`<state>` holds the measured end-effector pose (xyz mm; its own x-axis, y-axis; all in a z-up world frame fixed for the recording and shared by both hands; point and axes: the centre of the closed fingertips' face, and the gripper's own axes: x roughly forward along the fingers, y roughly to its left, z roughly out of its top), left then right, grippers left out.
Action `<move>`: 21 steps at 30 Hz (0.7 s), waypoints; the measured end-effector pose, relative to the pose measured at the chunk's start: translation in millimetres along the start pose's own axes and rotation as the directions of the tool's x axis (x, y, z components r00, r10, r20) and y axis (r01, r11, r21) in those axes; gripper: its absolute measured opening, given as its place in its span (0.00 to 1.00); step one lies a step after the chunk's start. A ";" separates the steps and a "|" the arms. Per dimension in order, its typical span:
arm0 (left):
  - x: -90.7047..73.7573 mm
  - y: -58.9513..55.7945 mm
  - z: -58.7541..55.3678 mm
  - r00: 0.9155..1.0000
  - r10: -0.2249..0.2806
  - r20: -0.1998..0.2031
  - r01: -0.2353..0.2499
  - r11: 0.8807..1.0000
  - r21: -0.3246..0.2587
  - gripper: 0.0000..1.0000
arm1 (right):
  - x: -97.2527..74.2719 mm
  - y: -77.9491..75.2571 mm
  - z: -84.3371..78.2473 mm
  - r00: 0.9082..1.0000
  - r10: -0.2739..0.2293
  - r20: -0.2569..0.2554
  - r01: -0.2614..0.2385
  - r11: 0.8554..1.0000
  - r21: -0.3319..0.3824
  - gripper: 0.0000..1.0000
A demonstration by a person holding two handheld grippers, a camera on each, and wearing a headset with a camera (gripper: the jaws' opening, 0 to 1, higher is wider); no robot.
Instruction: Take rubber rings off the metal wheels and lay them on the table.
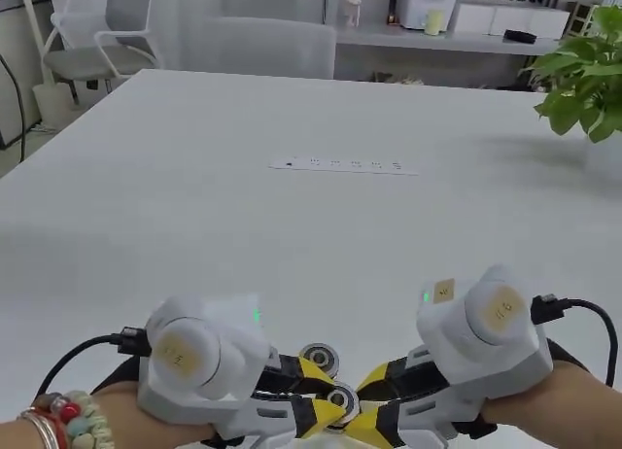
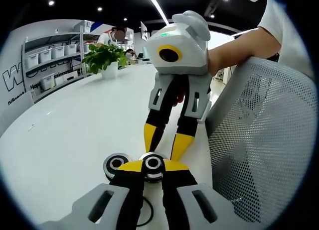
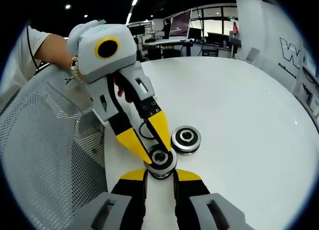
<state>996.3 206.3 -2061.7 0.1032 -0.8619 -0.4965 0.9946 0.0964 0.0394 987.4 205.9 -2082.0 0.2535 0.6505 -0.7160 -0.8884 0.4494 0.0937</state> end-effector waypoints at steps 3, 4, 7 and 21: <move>0.0 0.1 -0.2 1.000 0.001 0.003 -0.001 1.000 0.000 0.08 | -0.2 -0.1 -0.3 1.000 0.002 0.000 -0.002 1.000 0.004 0.17; -0.1 0.2 -0.1 1.000 0.001 0.004 -0.001 1.000 0.000 0.08 | -0.4 -0.1 -0.5 1.000 0.002 -0.001 -0.002 1.000 0.007 0.17; -0.1 0.3 -0.2 1.000 0.001 0.006 -0.001 1.000 0.000 0.08 | -1.0 -0.3 -1.2 1.000 0.005 0.000 -0.005 1.000 0.021 0.16; 0.2 0.3 -0.2 1.000 0.003 0.010 -0.003 1.000 -0.001 0.08 | -1.9 -0.4 -3.2 1.000 0.005 -0.008 -0.005 1.000 0.026 0.12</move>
<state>996.6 206.3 -2062.0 0.1065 -0.8667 -0.4873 0.9942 0.0998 0.0397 986.0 202.6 -2082.9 0.2463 0.6478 -0.7209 -0.8792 0.4624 0.1151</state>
